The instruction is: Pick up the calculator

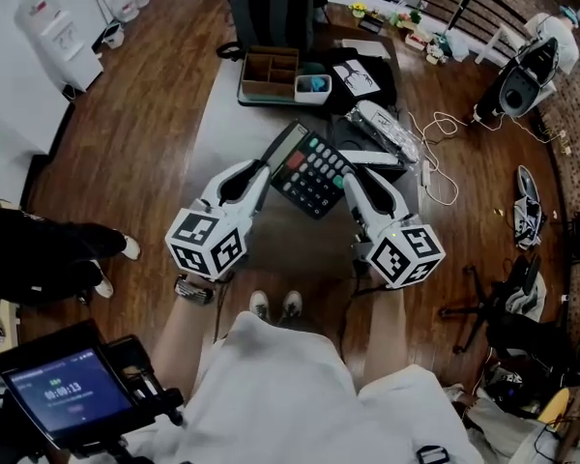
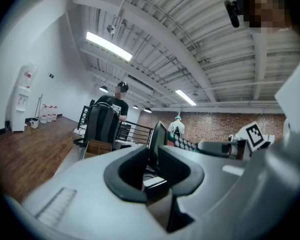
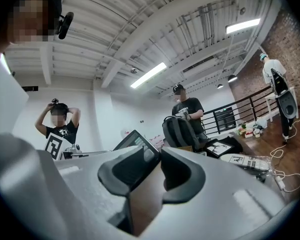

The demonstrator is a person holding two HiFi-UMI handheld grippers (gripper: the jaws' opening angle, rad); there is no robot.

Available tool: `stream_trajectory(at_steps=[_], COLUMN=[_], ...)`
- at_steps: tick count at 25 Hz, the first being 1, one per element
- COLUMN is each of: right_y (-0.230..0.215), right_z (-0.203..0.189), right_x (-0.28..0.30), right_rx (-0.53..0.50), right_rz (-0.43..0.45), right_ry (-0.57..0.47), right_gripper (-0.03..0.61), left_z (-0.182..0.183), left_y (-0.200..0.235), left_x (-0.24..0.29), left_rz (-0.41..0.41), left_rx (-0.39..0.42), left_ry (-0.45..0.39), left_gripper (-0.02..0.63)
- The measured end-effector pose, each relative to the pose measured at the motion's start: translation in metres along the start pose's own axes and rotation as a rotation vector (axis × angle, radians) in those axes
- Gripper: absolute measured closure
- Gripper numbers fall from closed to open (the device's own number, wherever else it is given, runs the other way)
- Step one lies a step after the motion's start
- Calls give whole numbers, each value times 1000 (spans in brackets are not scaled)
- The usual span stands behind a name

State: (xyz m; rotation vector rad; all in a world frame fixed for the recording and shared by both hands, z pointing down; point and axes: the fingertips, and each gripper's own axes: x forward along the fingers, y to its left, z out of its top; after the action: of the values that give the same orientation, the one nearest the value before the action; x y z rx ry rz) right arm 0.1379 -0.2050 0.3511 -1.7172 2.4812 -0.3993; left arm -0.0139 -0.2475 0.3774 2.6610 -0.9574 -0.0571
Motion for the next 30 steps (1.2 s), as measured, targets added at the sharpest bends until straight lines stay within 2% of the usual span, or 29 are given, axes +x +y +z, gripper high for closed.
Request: stream_trajectory(at_steps=[5, 13, 19, 30], right_y=[24, 29, 54, 83], right_z=[-7, -14, -16, -43], right_x=[-20, -28, -102, -211], right_rx=[-18, 5, 3, 13], right_rz=[-5, -5, 38, 72], right_ry=[-1, -14, -42, -21], right_gripper=[466, 466, 466, 466], left_z=[-8, -11, -20, -71], left_y=[-8, -13, -76, -164], left_x=[-28, -37, -86, -159], left_rz=[-11, -3, 26, 63], left_rx=[-13, -9, 35, -1], left_ry=[-2, -11, -34, -23], left_gripper=[537, 536, 537, 537])
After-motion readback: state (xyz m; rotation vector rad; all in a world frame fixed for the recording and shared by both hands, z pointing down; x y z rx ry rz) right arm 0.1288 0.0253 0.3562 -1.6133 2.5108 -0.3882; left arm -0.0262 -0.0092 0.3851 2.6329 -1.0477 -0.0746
